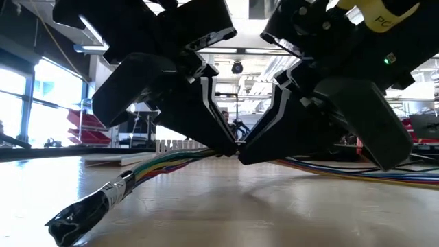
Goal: Ziptie cables
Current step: Wrap the cable wires with the black zip tie
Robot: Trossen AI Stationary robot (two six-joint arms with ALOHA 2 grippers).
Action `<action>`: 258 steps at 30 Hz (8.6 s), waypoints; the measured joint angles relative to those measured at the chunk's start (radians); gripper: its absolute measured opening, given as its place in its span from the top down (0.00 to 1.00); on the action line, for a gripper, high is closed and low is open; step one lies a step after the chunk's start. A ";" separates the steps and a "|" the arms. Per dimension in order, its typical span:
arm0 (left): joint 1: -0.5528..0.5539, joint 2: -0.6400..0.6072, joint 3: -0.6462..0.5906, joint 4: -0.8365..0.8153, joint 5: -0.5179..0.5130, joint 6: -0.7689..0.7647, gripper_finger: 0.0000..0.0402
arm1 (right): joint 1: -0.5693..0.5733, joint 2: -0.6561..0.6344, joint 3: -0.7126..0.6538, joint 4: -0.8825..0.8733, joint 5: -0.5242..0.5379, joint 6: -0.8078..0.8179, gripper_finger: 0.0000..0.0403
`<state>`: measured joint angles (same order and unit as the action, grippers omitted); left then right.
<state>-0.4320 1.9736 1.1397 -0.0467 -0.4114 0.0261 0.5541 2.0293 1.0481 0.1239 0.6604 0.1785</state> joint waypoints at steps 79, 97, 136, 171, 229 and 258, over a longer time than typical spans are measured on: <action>-0.088 -0.016 0.002 -0.299 0.051 -0.541 0.67 | 0.080 -0.215 -0.110 -0.631 -0.124 0.505 0.65; -0.084 -0.100 -0.003 -0.371 -0.020 -0.431 0.67 | 0.141 -0.305 -0.114 -0.725 0.021 0.575 0.65; -0.256 -0.283 0.000 -0.705 0.275 -0.426 0.67 | 0.204 -0.309 -0.119 -0.794 0.069 0.640 0.98; -0.431 -0.044 0.003 -0.515 0.189 -0.547 0.98 | 0.235 -0.444 -0.107 -0.622 0.155 0.565 0.50; 0.131 -0.203 -0.368 0.095 0.350 0.002 1.00 | 0.068 -0.222 -0.108 0.097 -0.166 -0.021 0.50; 0.113 -0.318 -0.347 0.291 0.437 -0.033 1.00 | -0.021 -0.083 -0.106 0.422 -0.038 -0.858 0.69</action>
<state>-0.3191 1.6558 0.7929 0.2440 0.0257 -0.0071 0.5327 1.9465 0.9417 0.5454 0.6223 -0.6794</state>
